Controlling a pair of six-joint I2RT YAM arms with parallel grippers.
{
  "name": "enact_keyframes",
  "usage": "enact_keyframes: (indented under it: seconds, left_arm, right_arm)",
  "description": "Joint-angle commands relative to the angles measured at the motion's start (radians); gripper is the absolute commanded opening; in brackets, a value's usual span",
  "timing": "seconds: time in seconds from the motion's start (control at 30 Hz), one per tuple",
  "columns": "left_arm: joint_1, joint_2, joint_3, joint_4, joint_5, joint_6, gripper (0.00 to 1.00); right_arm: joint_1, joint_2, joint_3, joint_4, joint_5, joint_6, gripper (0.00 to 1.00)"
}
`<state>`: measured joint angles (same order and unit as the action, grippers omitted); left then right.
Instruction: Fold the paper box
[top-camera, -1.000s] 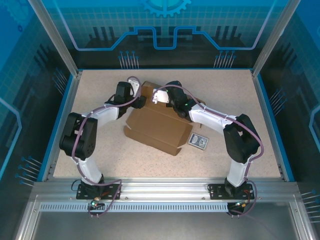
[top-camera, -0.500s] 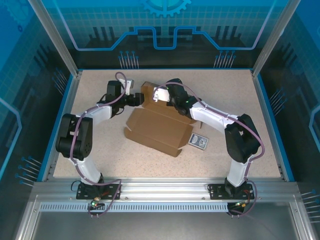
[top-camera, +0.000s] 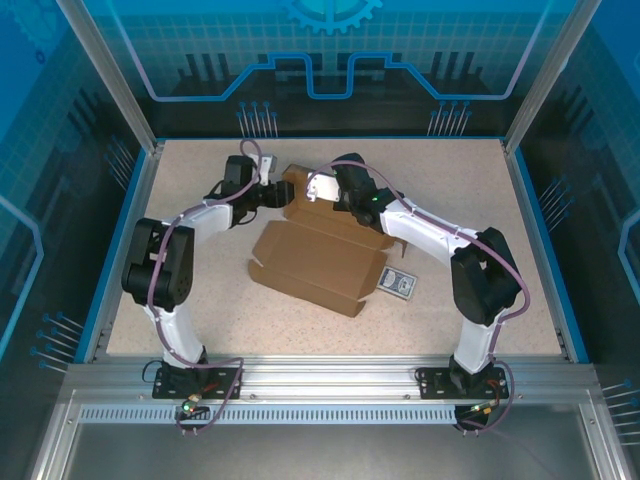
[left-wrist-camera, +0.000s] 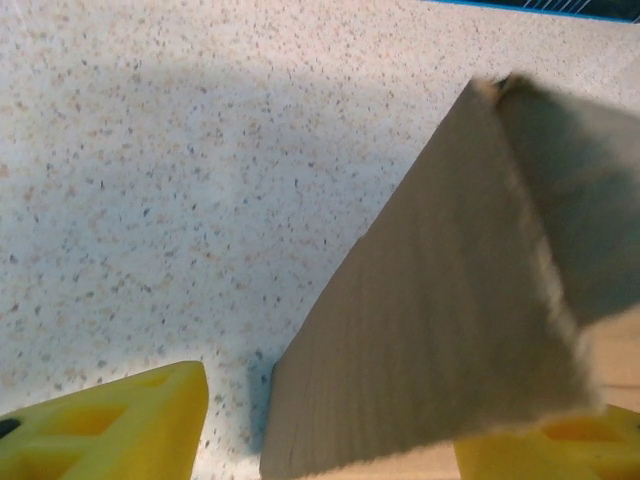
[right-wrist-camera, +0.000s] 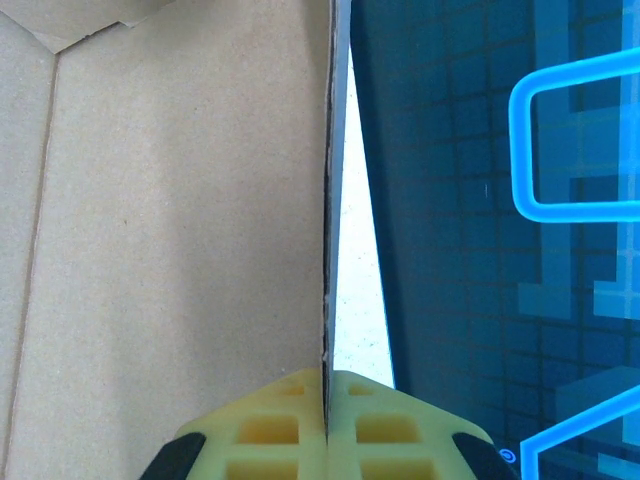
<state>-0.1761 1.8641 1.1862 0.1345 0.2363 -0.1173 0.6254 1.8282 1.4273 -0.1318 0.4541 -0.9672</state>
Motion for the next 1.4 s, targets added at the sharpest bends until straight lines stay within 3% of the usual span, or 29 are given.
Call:
enact_keyframes:
  seconds: [0.0,0.43,0.7,0.93,1.13,1.37]
  left_arm:
    - [-0.025,0.027,0.040,-0.018,-0.096,0.033,0.60]
    - [-0.040,0.062,0.036,0.062,-0.132,0.039,0.30]
    - [-0.053,0.047,0.029,0.080,-0.199,0.012,0.20]
    - [-0.056,0.038,0.025,0.083,-0.216,-0.064,0.10]
    - [-0.056,0.010,-0.030,0.136,-0.210,-0.018,0.08]
    - [-0.066,-0.021,-0.076,0.171,-0.180,0.049,0.08]
  right_arm:
    - [-0.007,0.014,0.037,-0.032,-0.015,0.015,0.00]
    - [-0.007,0.018,0.047,-0.041,-0.016,0.019,0.00]
    - [0.007,0.025,0.049,-0.027,-0.006,0.019,0.00]
    - [0.035,0.023,-0.012,0.095,0.065,-0.036,0.00]
    - [0.033,-0.002,-0.033,0.106,0.066,-0.013,0.00]
    - [0.036,-0.066,-0.016,0.010,-0.011,0.124,0.25]
